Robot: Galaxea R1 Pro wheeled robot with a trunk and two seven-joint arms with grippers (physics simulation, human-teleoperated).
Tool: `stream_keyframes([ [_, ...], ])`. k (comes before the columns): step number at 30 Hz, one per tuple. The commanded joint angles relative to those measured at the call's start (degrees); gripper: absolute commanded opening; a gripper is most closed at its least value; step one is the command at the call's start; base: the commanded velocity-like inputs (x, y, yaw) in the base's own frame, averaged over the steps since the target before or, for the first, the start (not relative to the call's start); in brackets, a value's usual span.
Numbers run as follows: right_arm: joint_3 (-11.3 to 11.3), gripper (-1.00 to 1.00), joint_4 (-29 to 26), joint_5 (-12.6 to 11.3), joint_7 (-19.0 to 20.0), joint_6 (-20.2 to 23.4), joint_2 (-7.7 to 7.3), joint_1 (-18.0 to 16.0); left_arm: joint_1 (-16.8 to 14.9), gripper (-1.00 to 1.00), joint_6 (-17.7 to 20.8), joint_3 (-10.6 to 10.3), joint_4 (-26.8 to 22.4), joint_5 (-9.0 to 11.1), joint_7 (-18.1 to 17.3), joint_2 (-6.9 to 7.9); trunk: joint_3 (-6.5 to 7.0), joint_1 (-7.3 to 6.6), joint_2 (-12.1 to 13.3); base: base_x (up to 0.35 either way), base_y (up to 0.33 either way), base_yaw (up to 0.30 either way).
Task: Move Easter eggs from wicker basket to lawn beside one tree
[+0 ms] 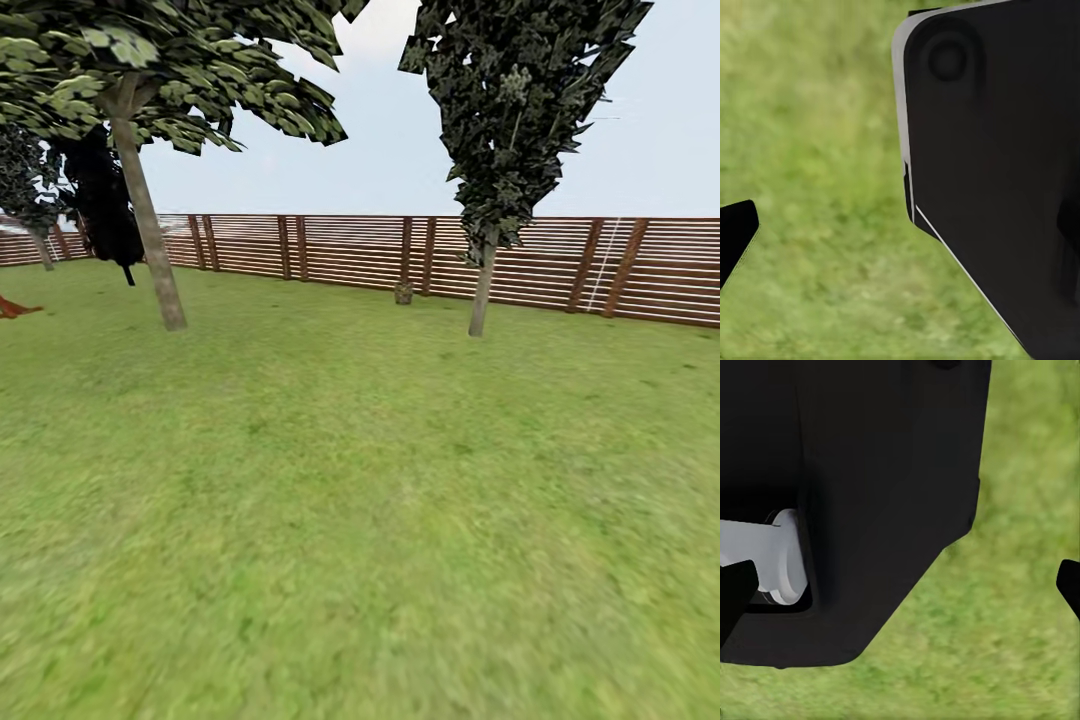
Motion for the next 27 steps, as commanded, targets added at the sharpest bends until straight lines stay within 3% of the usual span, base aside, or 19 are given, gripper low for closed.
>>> stream_keyframes([
  [1, 0.0, 1.0, 0.0, 0.1, 0.1, 0.0, 0.0, 0.0, 0.0, 1.0, -0.2, -0.4, 0.0, 0.0, 0.0, 0.01, -0.07, 0.04, -0.1, 0.225, 0.089, 0.0],
  [27, 0.0, 1.0, 0.0, 0.1, 0.1, 0.0, 0.01, 0.0, 0.0, 1.0, -0.2, -0.4, 0.0, -0.1, 0.0, 0.01, -0.07, 0.04, -0.1, 0.225, 0.089, 0.0],
])
